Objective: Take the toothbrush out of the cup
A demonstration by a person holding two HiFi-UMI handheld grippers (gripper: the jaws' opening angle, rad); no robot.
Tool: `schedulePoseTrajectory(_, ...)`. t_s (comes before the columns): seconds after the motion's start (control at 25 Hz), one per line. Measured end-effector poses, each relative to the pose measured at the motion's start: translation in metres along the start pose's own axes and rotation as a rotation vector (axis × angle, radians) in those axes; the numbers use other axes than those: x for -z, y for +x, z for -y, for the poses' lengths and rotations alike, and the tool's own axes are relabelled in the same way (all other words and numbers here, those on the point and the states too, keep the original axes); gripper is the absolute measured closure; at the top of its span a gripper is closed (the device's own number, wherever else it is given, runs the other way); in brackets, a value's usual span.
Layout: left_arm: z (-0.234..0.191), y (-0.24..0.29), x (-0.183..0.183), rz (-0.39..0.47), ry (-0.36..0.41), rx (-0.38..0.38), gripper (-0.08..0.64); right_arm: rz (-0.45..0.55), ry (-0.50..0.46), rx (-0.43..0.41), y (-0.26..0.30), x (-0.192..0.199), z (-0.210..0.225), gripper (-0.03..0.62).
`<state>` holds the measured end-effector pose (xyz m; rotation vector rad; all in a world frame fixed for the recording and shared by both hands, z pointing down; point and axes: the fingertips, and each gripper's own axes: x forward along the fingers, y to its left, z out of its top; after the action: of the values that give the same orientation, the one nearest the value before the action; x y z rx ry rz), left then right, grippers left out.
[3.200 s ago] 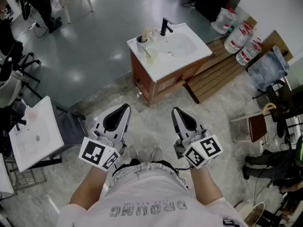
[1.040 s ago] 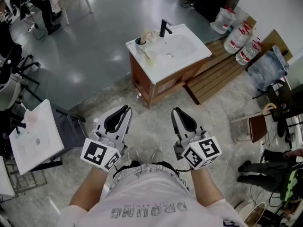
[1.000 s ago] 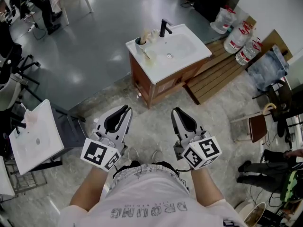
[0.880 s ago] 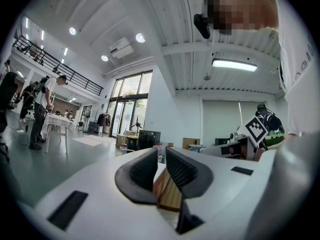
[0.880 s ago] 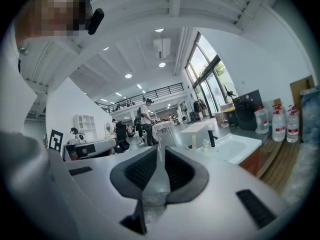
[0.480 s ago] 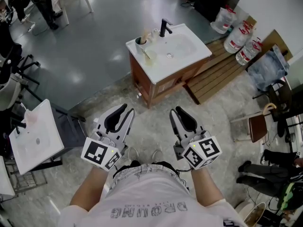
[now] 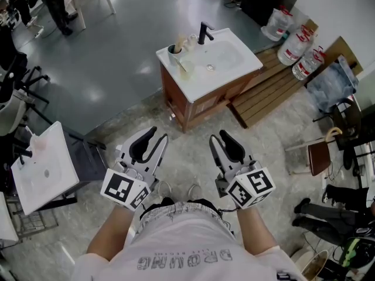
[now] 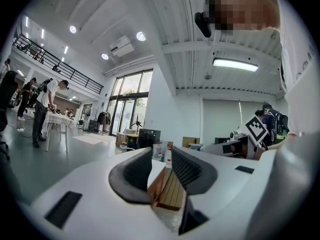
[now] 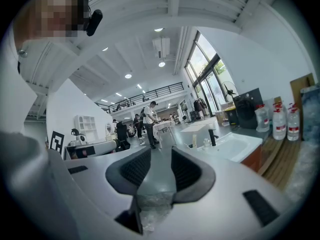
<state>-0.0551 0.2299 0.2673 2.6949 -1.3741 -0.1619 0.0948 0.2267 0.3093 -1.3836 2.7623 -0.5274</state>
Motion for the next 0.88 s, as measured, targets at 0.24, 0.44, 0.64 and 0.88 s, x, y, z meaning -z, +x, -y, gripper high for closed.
schedulePoseTrajectory(0.24,0.001,0.0,0.001,-0.003,0.001,-0.004,0.411,0.002,0.001,0.003,-0.002,-0.001,0.002,0.442)
schedulePoseTrajectory(0.44,0.001,-0.002,0.001,-0.001,0.004,-0.009,0.397,0.002,-0.006,0.003,-0.004,0.0,0.002,0.428)
schedulePoseTrajectory(0.64,0.006,-0.004,0.0,0.0,0.009,-0.016,0.388,0.003,-0.009,0.001,-0.009,-0.001,0.003,0.416)
schedulePoseTrajectory(0.88,0.017,-0.006,0.0,0.001,0.014,-0.028,0.37,0.004,-0.005,-0.008,-0.022,-0.001,0.005,0.393)
